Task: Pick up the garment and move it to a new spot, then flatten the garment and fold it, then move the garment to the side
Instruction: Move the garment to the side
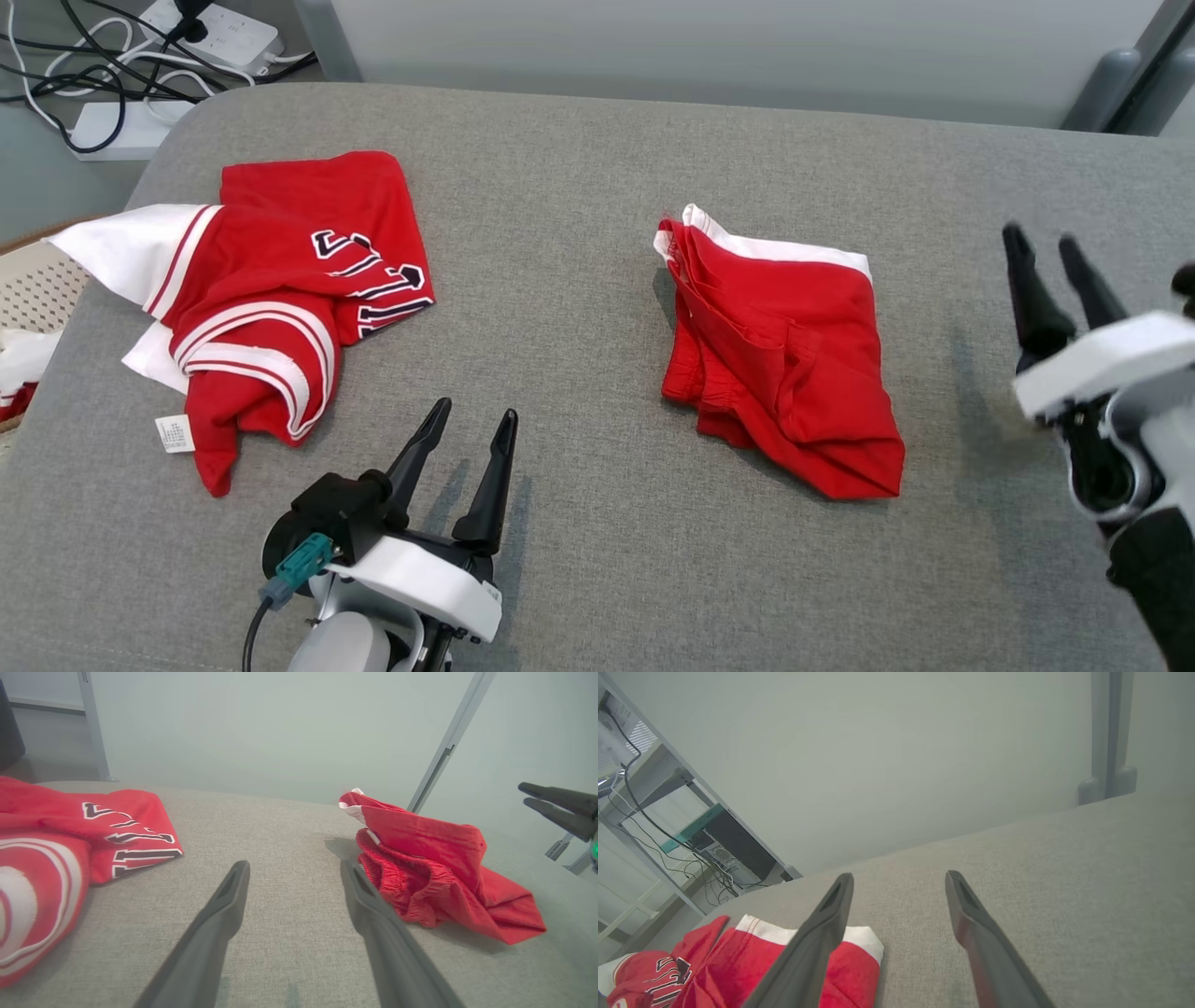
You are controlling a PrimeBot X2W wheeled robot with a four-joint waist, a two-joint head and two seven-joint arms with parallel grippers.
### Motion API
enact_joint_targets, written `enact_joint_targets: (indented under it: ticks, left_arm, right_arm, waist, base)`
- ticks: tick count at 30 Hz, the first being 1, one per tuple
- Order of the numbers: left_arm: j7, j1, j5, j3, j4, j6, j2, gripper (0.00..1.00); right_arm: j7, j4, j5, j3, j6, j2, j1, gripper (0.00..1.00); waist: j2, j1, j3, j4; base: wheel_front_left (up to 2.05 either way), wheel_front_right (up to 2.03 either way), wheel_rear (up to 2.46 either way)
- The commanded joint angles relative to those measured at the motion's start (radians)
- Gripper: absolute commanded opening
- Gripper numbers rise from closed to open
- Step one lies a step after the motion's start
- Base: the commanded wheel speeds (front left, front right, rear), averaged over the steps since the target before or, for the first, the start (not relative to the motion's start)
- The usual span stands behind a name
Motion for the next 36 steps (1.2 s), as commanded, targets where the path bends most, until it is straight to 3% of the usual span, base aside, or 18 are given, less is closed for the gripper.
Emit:
enact_joint_targets:
  ticks: [1, 12, 30, 32, 33, 35, 36]
  left_arm:
    - [-0.006, -0.026, 0.006, 0.034, -0.022, -0.001, 0.006, 1.0]
    - [-0.006, -0.031, 0.013, 0.028, -0.019, -0.007, 0.006, 1.0]
    - [-0.006, -0.035, 0.003, 0.019, -0.028, -0.005, 0.006, 1.0]
    - [-0.006, -0.037, 0.002, 0.017, -0.027, -0.005, 0.006, 1.0]
    - [-0.006, -0.039, 0.001, 0.016, -0.027, -0.005, 0.006, 1.0]
    - [-0.006, -0.042, -0.001, 0.014, -0.027, -0.005, 0.006, 1.0]
    - [-0.006, -0.043, -0.002, 0.013, -0.027, -0.004, 0.006, 1.0]
  right_arm:
    - [-0.013, -0.013, 0.007, 0.009, 0.004, 0.003, 0.017, 1.0]
    - [0.027, 0.05, 0.079, 0.066, 0.004, 0.077, 0.079, 1.0]
    - [0.15, 0.087, 0.183, 0.155, 0.004, 0.111, 0.063, 1.0]
    - [0.16, 0.08, 0.194, 0.164, 0.004, 0.113, 0.058, 0.74]
    - [0.167, 0.075, 0.202, 0.168, 0.004, 0.115, 0.057, 0.51]
    - [0.177, 0.069, 0.212, 0.178, 0.004, 0.112, 0.057, 0.36]
    - [0.179, 0.069, 0.216, 0.182, 0.004, 0.109, 0.056, 0.17]
  waist:
    - [0.0, 0.0, 0.001, 0.001]
    - [0.0, 0.0, 0.017, 0.034]
    - [0.0, 0.0, 0.039, 0.079]
    - [0.0, 0.0, 0.042, 0.082]
    - [0.0, 0.0, 0.044, 0.085]
    - [0.0, 0.0, 0.046, 0.089]
    - [0.0, 0.0, 0.046, 0.091]
  base:
    - [0.0, 0.0, 0.0]
    - [0.0, 0.0, 0.0]
    - [0.0, 0.0, 0.0]
    - [0.0, 0.0, 0.0]
    - [0.0, 0.0, 0.0]
    - [0.0, 0.0, 0.0]
    - [0.0, 0.0, 0.0]
